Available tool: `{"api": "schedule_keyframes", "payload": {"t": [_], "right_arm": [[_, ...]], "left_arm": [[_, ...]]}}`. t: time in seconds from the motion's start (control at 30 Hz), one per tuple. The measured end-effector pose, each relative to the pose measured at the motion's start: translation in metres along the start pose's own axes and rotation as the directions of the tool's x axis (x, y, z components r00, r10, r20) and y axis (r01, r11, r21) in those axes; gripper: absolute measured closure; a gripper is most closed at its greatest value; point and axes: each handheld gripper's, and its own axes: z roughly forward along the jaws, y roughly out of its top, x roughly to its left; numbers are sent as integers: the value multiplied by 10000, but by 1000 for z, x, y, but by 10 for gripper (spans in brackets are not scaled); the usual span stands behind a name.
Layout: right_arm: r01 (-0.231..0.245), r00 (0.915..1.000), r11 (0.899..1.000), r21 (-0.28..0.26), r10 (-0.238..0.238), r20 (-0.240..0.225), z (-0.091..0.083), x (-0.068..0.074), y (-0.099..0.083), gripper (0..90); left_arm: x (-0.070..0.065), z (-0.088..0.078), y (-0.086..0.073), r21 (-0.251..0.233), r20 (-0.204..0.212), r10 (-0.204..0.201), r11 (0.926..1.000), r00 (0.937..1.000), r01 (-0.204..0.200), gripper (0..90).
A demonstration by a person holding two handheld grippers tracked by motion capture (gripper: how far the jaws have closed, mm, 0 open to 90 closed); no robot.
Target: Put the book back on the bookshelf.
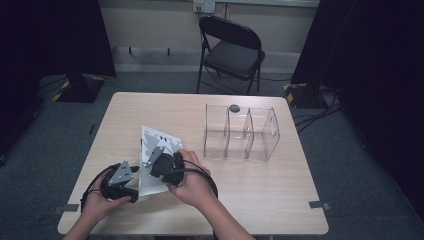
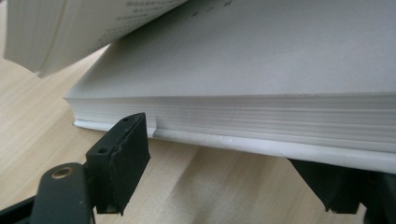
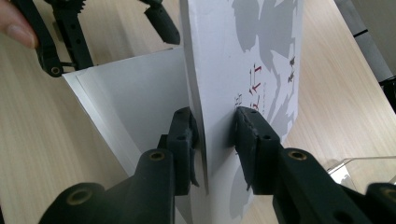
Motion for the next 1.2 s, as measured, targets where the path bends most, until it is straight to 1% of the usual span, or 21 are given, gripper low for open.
{"api": "schedule_keyframes", "payload": {"t": [0.03, 0.1, 0.13, 0.33, 0.5, 0.57, 0.63, 0.7, 0.77, 0.8, 0.83, 0.87, 0.9, 0.93, 1.0, 1.03, 1.07, 1.13, 1.17, 1.2], "right_arm": [[121, 9999, 9999, -3, -121, 35, 0, 1, 0, 675], [68, 10000, 10000, 2, -68, 42, 2, 3, 0, 673], [94, 9999, 10000, 10, -94, 50, 2, 4, 0, 673], [286, 9996, 9996, -18, -286, 67, 0, 4, 2, 674], [378, 9993, 9992, -146, -378, 64, -3, 4, 4, 675], [402, 9992, 9992, -91, -401, 50, -3, 4, 4, 674], [405, 9992, 9991, -98, -404, 47, -3, 4, 4, 674], [394, 9992, 9992, -105, -393, 23, -4, 3, 4, 674], [497, 9988, 9987, -55, -497, -37, -4, 2, 5, 674], [532, 9986, 9986, -46, -533, -54, -4, 2, 5, 674], [558, 9984, 9984, -38, -558, -48, -5, 2, 5, 675], [580, 9983, 9983, 8, -580, -71, -6, 2, 6, 675], [598, 9982, 9982, -30, -598, -48, -7, 3, 6, 676], [528, 9986, 9986, 12, -528, -79, -9, 3, 6, 677], [535, 9984, 9986, -12, -535, -170, -11, 1, 7, 679], [516, 9985, 9987, 26, -515, -194, -13, 0, 8, 680], [534, 9983, 9985, 86, -532, -230, -14, -1, 10, 680], [564, 9981, 9983, 127, -561, -247, -15, -2, 12, 680], [638, 9976, 9978, 178, -633, -285, -14, -2, 12, 679], [658, 9973, 9977, 172, -652, -330, -14, -2, 13, 678]], "left_arm": [[0, -1, 1, 79, -66, 101, 9999, 9999, -101, 192], [0, -1, 1, 3, -108, 114, 9999, 9999, -114, 192], [0, -1, 1, -83, -83, 81, 9999, 9999, -82, 193], [0, -5, 3, -478, -101, 174, 9987, 9998, -179, 191], [-2, -7, 6, -507, -204, 449, 9977, 9988, -459, 162], [-3, -9, 7, -318, -285, 695, 9970, 9972, -704, 158], [-4, -8, 8, -384, -362, 664, 9970, 9971, -678, 157], [-4, -9, 10, -317, -453, 857, 9957, 9953, -872, 157], [-5, -9, 11, -327, -369, 953, 9948, 9948, -965, 158], [-5, -9, 11, -411, -309, 974, 9943, 9948, -986, 160], [-6, -9, 12, -468, -83, 980, 9941, 9952, -983, 163], [-6, -10, 13, -444, 94, 1111, 9929, 9938, -1105, 184], [-8, -12, 15, -600, 199, 1225, 9908, 9923, -1212, 212], [-8, -13, 16, -671, 203, 1276, 9898, 9916, -1260, 214], [-8, -16, 18, -705, 123, 1288, 9893, 9916, -1276, 204], [-8, -16, 19, -734, 35, 1150, 9907, 9934, -1144, 182], [-8, -17, 20, -701, 52, 1186, 9905, 9929, -1179, 162], [-10, -17, 21, -679, 72, 1386, 9881, 9903, -1378, 168], [-11, -16, 21, -620, 223, 1409, 9883, 9898, -1393, 170], [-12, -17, 22, -670, 236, 1565, 9857, 9874, -1546, 171]]}}
